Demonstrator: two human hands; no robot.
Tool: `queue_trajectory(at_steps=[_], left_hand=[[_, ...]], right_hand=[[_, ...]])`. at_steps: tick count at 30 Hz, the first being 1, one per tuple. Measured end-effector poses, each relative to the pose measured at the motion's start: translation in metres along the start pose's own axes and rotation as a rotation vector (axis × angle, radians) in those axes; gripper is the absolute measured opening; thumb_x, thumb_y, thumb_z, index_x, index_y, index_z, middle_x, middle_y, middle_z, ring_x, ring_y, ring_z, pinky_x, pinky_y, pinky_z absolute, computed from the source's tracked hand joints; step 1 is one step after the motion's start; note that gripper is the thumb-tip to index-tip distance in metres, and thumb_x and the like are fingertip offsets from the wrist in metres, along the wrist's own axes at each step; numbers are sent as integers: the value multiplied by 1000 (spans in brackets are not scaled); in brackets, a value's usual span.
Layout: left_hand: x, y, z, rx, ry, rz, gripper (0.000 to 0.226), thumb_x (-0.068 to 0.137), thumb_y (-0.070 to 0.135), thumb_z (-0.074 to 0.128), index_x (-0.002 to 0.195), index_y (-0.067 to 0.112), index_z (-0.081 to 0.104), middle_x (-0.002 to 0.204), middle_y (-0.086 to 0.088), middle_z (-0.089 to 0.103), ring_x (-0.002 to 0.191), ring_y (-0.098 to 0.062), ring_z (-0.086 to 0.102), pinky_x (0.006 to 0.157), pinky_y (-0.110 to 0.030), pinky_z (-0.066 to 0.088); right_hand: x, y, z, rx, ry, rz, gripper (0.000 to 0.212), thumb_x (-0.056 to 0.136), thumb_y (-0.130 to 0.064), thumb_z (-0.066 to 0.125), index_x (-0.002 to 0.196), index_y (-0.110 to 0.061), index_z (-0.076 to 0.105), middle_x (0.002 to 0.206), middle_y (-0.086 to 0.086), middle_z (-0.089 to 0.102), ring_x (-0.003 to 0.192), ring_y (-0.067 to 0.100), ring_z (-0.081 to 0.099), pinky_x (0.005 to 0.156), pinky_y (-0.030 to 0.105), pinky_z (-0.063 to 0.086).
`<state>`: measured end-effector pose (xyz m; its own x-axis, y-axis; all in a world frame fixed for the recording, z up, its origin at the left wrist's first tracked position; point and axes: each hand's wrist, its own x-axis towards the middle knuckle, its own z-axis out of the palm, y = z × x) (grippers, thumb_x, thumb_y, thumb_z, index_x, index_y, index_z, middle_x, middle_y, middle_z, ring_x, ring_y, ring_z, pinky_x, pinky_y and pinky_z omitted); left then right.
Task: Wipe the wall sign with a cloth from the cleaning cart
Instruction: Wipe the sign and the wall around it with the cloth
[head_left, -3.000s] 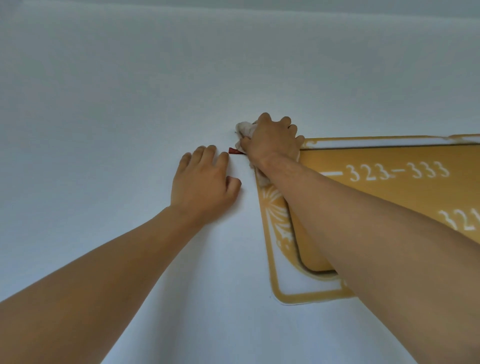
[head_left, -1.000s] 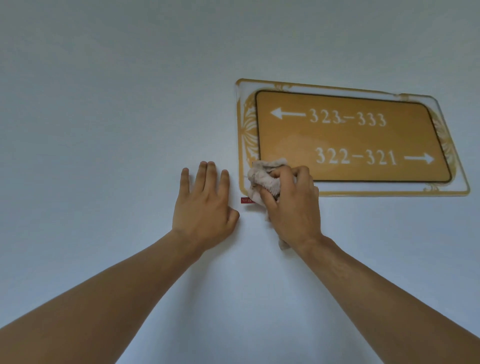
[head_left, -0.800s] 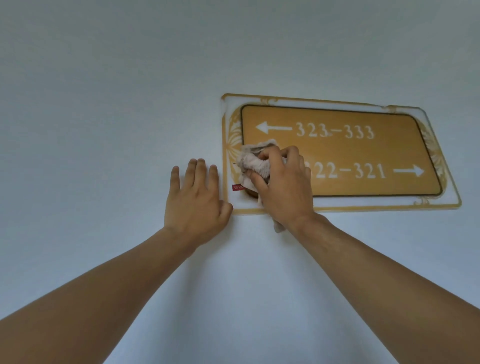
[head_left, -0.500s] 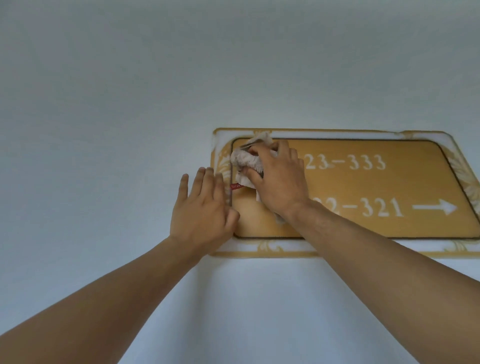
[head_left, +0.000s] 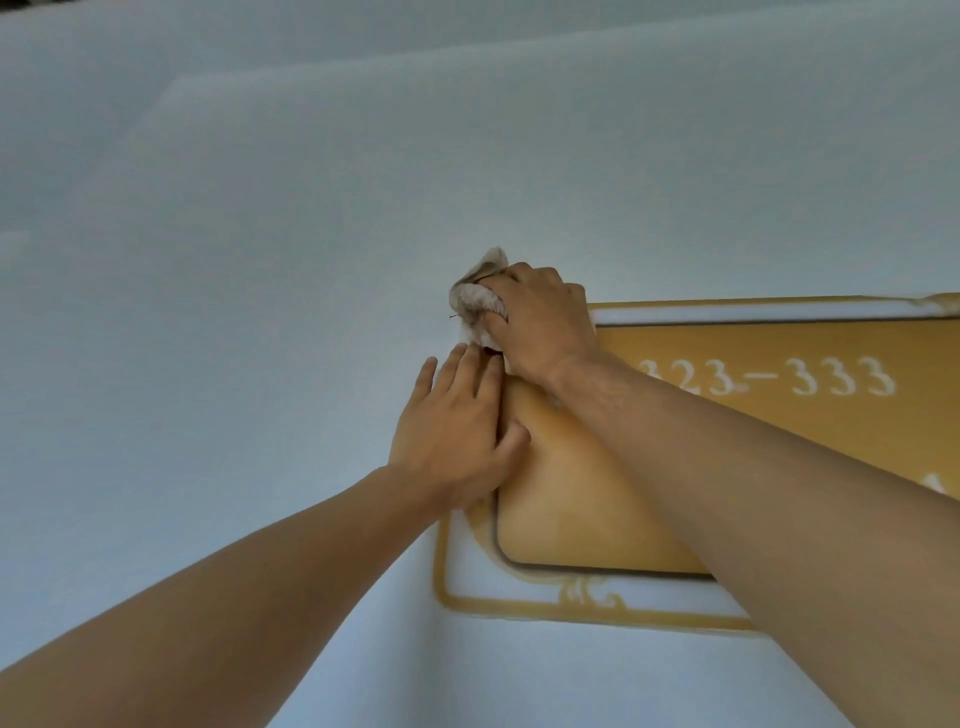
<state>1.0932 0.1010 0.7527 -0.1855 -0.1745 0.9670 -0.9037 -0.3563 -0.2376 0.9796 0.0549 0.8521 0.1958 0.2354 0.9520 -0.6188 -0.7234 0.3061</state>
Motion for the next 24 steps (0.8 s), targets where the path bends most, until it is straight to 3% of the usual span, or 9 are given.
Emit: queue_trajectory(at_steps=[7, 12, 20, 24], left_hand=[[-1, -19, 10, -37, 50, -57, 80, 87, 55, 16, 157, 15, 19, 164, -10, 22, 153, -24, 13, 126, -47, 8], [-3, -19, 14, -107, 117, -96, 74, 88, 53, 24, 155, 20, 22, 160, -11, 27, 149, -25, 20, 123, -50, 17], [-1, -8, 10, -92, 165, -125, 58, 89, 43, 37, 139, 13, 40, 148, -11, 41, 141, -27, 32, 118, -53, 25], [-7, 7, 16, -98, 135, -85, 67, 91, 46, 32, 149, 11, 34, 158, -9, 32, 150, -24, 20, 123, -51, 15]], right_hand=[[28, -15, 21, -101, 12, -94, 33, 98, -36, 39, 121, -30, 62, 126, -3, 59, 114, 22, 52, 97, 42, 35], [33, -13, 32, -121, 85, -86, 36, 94, -43, 44, 116, -24, 64, 120, 1, 60, 110, 24, 53, 96, 43, 35], [32, -13, 28, -160, 74, -44, 42, 93, -46, 45, 124, -23, 61, 121, 4, 58, 111, 28, 54, 92, 42, 36], [28, -16, 27, -144, 81, -18, 41, 96, -43, 44, 129, -23, 58, 124, 4, 57, 113, 28, 53, 93, 41, 36]])
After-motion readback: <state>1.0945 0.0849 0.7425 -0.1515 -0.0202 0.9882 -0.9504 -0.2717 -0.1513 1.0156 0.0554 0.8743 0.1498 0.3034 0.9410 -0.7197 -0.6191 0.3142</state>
